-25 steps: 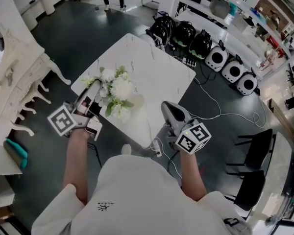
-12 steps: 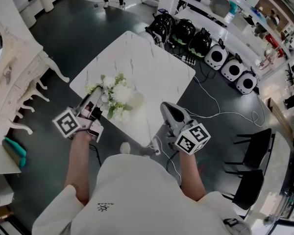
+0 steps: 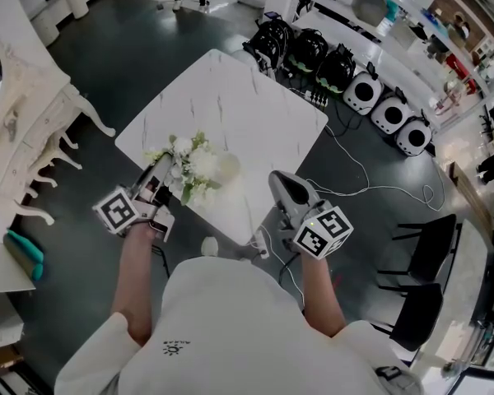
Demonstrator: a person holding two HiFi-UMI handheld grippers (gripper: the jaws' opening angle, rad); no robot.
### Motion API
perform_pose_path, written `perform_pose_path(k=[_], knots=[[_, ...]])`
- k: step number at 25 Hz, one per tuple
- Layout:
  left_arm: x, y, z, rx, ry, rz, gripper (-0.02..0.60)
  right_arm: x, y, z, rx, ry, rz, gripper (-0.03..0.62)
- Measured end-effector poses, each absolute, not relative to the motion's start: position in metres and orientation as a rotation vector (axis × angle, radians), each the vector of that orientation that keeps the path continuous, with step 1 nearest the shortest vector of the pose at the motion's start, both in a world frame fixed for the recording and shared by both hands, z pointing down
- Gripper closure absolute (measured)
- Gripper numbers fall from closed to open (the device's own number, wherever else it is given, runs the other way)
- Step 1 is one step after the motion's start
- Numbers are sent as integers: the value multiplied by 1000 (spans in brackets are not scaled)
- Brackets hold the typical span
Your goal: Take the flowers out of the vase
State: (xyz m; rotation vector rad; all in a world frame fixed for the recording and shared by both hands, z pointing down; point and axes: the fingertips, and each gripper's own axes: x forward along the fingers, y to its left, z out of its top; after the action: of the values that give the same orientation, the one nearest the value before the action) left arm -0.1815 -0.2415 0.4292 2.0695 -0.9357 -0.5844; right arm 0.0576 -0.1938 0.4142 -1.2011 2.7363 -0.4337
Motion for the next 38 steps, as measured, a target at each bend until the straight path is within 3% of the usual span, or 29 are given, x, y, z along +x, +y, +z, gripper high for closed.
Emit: perform_pose_path(k=[38], knots=[[-189, -241, 499, 1924, -974, -544, 508, 48, -205, 443, -1194, 2779, -463, 594]])
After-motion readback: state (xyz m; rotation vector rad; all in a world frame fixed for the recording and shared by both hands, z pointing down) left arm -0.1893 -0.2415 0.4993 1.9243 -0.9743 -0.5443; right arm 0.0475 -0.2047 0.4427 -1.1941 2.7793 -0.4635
